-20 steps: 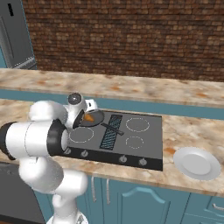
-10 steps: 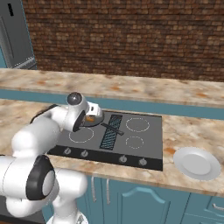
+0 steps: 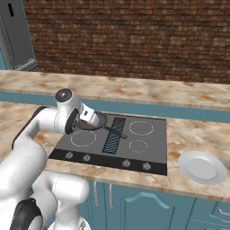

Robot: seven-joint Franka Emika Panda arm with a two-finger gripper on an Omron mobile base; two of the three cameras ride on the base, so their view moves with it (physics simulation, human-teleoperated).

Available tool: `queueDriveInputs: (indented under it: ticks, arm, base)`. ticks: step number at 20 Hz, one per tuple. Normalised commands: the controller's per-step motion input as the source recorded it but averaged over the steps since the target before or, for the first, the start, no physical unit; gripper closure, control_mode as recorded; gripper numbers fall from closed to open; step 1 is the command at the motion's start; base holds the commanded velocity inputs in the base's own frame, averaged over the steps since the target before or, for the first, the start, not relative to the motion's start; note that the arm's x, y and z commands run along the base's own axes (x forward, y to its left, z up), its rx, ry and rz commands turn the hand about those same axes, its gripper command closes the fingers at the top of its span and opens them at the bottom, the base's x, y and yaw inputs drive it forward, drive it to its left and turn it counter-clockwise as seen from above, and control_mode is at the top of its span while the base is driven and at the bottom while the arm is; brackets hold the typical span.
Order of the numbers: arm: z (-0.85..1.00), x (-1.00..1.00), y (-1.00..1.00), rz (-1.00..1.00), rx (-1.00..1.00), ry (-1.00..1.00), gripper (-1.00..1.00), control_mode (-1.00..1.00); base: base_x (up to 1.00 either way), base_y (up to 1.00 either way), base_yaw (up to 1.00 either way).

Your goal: Pick the croissant and place it on the pan. Then turn on the stove to warm the croissant.

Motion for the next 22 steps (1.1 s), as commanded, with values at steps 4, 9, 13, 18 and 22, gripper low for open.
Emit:
queueDriveInputs:
  ticks: [4,9,13,18,22]
  arm:
    - [0.07,-0.69,0.00,0.00,0.11,0.00,-1.00,-1.00]
    - [0.00,-0.50,0.00,0.00,0.05,0.00,-1.00,-1.00]
    - [0.00,-0.27,0.00,0.00,0.02,0.01,-1.00,-1.00]
    - [0.00,-0.16,0.00,0.00,0.01,0.08,-1.00,-1.00]
    - [0.00,-0.11,0.00,0.00,0.06,0.18,-1.00,-1.00]
  base:
    - [0.00,0.00,0.00]
    - [0.00,0.00,0.00]
    - [0.00,0.00,0.00]
    - [0.00,0.00,0.00]
    - [0.00,0.00,0.00]
